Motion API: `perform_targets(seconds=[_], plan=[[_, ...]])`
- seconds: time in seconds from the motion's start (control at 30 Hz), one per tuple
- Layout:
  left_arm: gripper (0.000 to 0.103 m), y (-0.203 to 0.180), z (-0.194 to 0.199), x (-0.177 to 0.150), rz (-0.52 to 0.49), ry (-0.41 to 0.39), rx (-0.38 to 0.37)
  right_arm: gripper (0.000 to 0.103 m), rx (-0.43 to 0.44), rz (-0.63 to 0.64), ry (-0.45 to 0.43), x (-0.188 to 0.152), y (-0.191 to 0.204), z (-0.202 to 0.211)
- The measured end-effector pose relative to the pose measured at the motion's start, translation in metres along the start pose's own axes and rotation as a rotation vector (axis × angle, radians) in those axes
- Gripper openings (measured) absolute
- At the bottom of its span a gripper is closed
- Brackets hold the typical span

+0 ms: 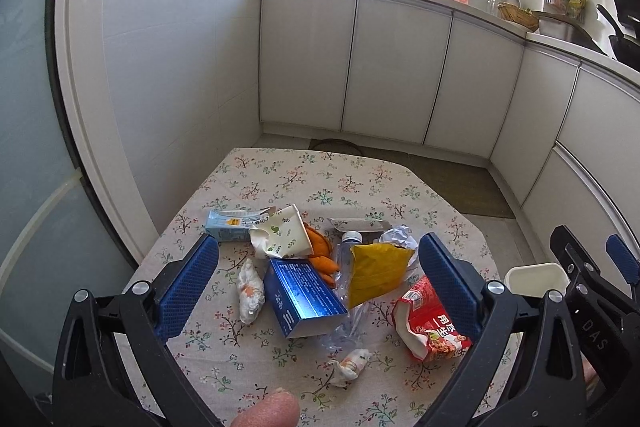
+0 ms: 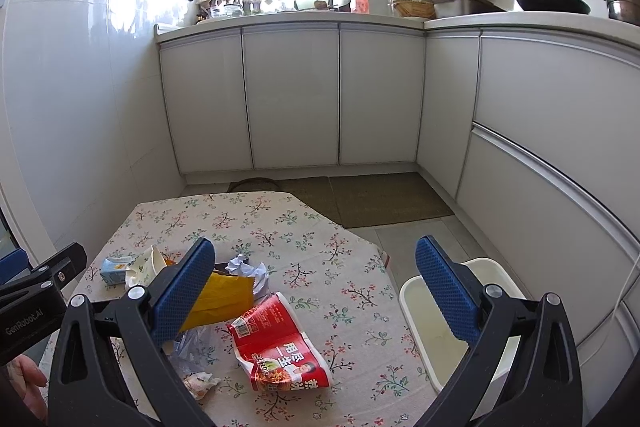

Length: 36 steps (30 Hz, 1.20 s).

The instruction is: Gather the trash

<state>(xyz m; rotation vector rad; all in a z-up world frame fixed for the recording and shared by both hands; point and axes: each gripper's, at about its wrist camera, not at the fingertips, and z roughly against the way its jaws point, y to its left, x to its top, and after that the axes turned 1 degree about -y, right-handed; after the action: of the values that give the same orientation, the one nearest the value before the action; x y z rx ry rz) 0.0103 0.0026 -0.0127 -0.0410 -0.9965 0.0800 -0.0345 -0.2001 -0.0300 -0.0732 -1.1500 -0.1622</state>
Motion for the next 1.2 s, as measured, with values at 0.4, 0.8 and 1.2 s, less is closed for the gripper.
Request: perform_targets(seconds=[0.4, 0.8, 1.2], plan=[[0.096, 0.0003, -0.0034, -0.0033, 0.002, 0.006, 0.002, 0.098, 0.001, 0.000, 0.001, 0.0002, -0.0011, 0.0002], [0.096, 0.0008, -0.0054, -0.0036, 0.003, 0.015, 0.007, 0.098, -0.002, -0.001, 0.007, -0.0007, -0.0013, -0.0010], [0.096, 0.0000, -0.0064, -0.0049, 0.003, 0.020, 0.011, 0.098, -0.002, -0.002, 0.006, -0.0007, -0.0019, -0.0013]])
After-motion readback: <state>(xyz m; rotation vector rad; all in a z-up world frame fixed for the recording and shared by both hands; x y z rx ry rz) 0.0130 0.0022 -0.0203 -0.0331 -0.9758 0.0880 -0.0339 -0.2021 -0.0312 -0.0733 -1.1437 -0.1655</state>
